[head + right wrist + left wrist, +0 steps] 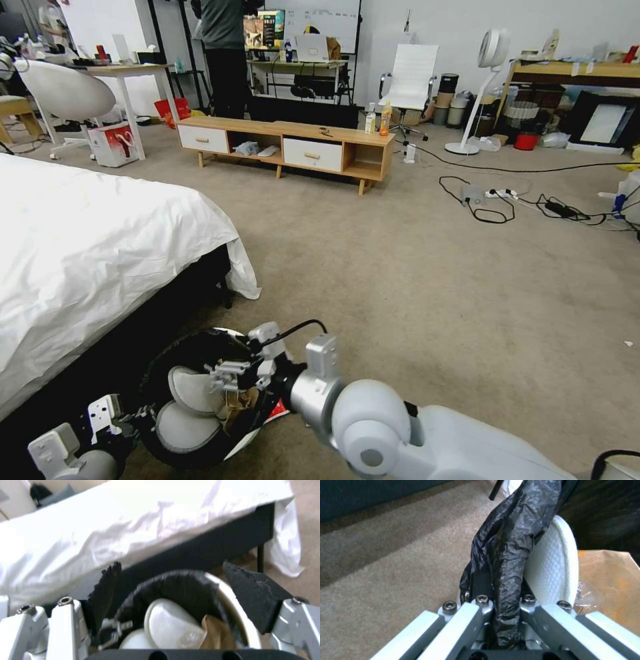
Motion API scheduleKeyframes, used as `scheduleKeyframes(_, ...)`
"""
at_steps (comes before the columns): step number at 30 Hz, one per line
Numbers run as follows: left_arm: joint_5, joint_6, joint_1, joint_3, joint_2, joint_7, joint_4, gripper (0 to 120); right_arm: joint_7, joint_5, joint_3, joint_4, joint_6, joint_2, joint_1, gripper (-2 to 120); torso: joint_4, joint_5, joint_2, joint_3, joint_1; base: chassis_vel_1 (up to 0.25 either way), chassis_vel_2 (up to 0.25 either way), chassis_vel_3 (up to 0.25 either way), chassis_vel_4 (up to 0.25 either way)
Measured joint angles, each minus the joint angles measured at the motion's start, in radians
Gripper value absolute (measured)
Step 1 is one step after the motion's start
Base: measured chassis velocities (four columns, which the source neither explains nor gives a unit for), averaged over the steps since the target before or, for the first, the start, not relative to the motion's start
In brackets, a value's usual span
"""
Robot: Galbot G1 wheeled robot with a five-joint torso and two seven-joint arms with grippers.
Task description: Pick up the trash bin and place the garbage on the floor into it.
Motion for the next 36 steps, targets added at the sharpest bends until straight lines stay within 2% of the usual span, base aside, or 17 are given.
scheduleKeyframes(14, 0.000, 0.000, 0.015, -0.033, 0.012, -0.001, -0.001, 2, -0.066, -0.018, 0.228, 0.064, 0.048, -0.077, -0.065, 85, 0.0001, -0.0002, 0.000, 0.000, 0.000, 0.000, 0.000, 0.000, 0.000)
scheduleKeyframes(16, 0.001, 0.000, 0.021, -0.051, 0.015, -0.001, -0.006, 2, -0.076, -0.022, 0.303, 0.069, 0.054, -0.099, -0.091, 88, 0.0000, 0.0000, 0.000, 0.000, 0.000, 0.000, 0.000, 0.000, 0.000)
scheduleKeyframes(23, 0.001, 0.000, 0.036, -0.076, 0.014, -0.002, -0.019, 2, -0.094, -0.053, 0.410, 0.072, 0.071, -0.132, -0.140, 97, 0.0001, 0.0000, 0.000, 0.000, 0.000, 0.000, 0.000, 0.000, 0.000)
scheduleKeyframes(36, 0.000, 0.000, 0.046, -0.082, 0.005, -0.001, -0.031, 2, -0.114, -0.069, 0.614, 0.098, 0.087, -0.189, -0.265, 100, -0.0002, 0.0000, 0.000, 0.000, 0.000, 0.000, 0.000, 0.000, 0.000)
